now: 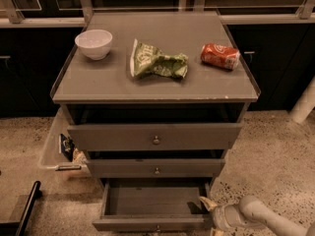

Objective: Open bottom drawer

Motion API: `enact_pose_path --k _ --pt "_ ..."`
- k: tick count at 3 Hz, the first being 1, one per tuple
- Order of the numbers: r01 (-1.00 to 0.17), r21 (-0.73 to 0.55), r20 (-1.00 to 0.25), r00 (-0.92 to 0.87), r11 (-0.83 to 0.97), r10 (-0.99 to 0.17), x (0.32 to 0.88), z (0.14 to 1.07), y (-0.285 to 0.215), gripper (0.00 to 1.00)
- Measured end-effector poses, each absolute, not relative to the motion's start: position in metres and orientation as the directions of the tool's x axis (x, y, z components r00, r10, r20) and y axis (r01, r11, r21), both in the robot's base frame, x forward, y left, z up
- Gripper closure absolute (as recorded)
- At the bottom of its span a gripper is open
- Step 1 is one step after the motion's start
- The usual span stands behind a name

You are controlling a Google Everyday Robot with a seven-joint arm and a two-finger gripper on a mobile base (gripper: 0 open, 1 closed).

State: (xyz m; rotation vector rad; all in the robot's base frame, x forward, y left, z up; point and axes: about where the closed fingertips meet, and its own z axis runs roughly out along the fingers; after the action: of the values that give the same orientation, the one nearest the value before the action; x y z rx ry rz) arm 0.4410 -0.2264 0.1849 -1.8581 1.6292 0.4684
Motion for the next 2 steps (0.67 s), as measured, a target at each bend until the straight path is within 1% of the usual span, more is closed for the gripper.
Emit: enact_pose_path --k 2 --pt "-0.936 -0.348 -0.575 0.256 -0.051 -0.777 0.432 0.261 -0.258 0.00"
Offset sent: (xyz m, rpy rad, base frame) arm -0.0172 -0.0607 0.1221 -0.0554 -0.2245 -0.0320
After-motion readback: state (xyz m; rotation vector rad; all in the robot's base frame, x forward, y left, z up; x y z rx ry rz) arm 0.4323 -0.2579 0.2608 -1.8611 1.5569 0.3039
